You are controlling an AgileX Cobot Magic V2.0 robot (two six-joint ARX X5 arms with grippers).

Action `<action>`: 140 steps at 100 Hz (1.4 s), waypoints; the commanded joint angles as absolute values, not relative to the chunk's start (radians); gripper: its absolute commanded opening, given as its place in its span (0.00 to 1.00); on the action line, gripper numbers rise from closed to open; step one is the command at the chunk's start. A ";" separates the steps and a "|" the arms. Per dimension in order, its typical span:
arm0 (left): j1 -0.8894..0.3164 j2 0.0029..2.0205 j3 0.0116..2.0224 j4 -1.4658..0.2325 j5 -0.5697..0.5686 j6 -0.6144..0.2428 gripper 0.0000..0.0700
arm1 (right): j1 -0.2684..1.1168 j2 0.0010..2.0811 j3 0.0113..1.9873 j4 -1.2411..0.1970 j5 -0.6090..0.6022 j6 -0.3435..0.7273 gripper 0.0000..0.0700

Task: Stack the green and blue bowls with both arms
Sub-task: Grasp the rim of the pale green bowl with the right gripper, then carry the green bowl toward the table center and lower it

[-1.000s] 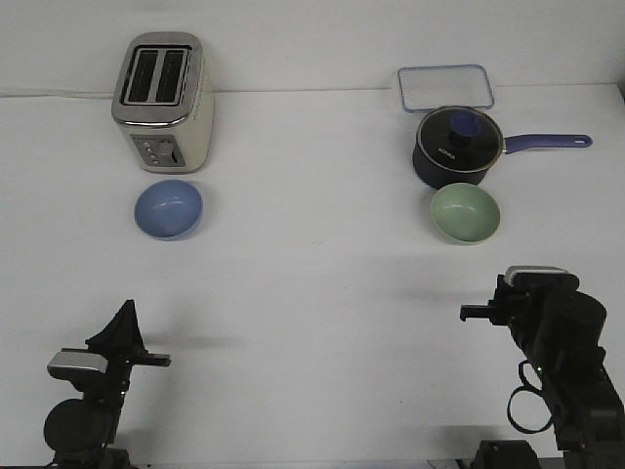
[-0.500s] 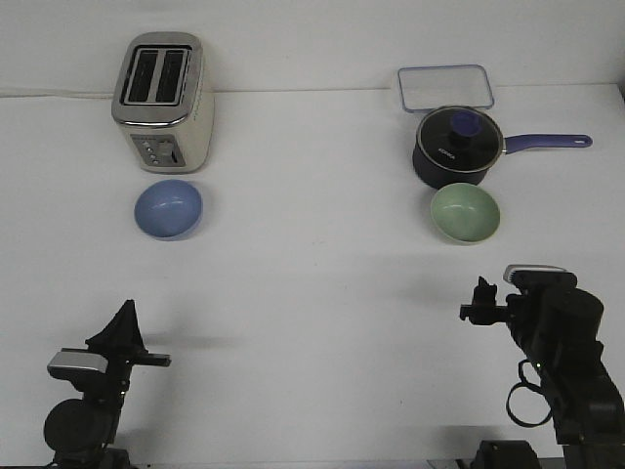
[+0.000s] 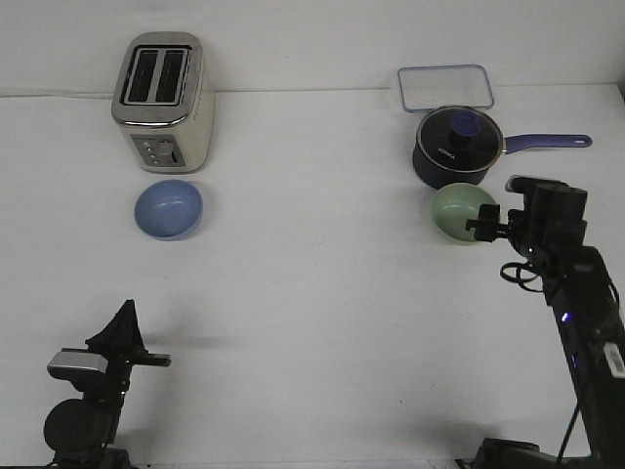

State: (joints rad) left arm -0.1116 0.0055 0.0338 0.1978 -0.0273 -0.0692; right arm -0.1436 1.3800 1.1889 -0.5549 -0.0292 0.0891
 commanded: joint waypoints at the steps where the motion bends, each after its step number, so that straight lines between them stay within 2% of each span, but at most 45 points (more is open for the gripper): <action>1: -0.111 0.003 0.014 0.210 -0.029 -0.072 0.02 | -0.154 1.459 1.232 -0.535 -0.028 0.062 0.64; 23: -0.111 0.003 0.014 0.210 -0.029 -0.072 0.02 | -0.188 1.649 1.297 -0.480 -0.031 0.047 0.64; 59: -0.111 0.003 0.014 0.210 -0.029 -0.072 0.02 | -0.204 1.792 1.297 -0.442 -0.063 0.044 0.62; 65: -0.111 0.003 0.014 0.210 -0.029 -0.072 0.02 | -0.204 1.801 1.297 -0.441 -0.063 0.044 0.50; 75: -0.111 0.003 0.014 0.210 -0.029 -0.072 0.02 | -0.204 1.802 1.296 -0.442 -0.075 0.038 0.10; 79: -0.111 0.003 0.014 0.210 -0.029 -0.072 0.02 | -0.204 1.802 1.297 -0.441 -0.087 0.035 0.00; 105: -0.111 0.003 0.014 0.210 -0.029 -0.072 0.02 | -0.203 1.768 1.298 -0.477 -0.175 0.038 0.00; 125: -0.111 0.003 0.014 0.210 -0.029 -0.072 0.02 | -0.160 1.613 1.298 -0.575 -0.263 0.078 0.00; 140: -0.111 0.003 0.014 0.210 -0.029 -0.072 0.02 | -0.081 1.491 1.297 -0.663 -0.275 0.086 0.00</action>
State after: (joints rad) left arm -0.1116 0.0055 0.0338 0.1978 -0.0273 -0.0692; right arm -0.1104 1.5063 1.2823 -0.6403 -0.2661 0.0669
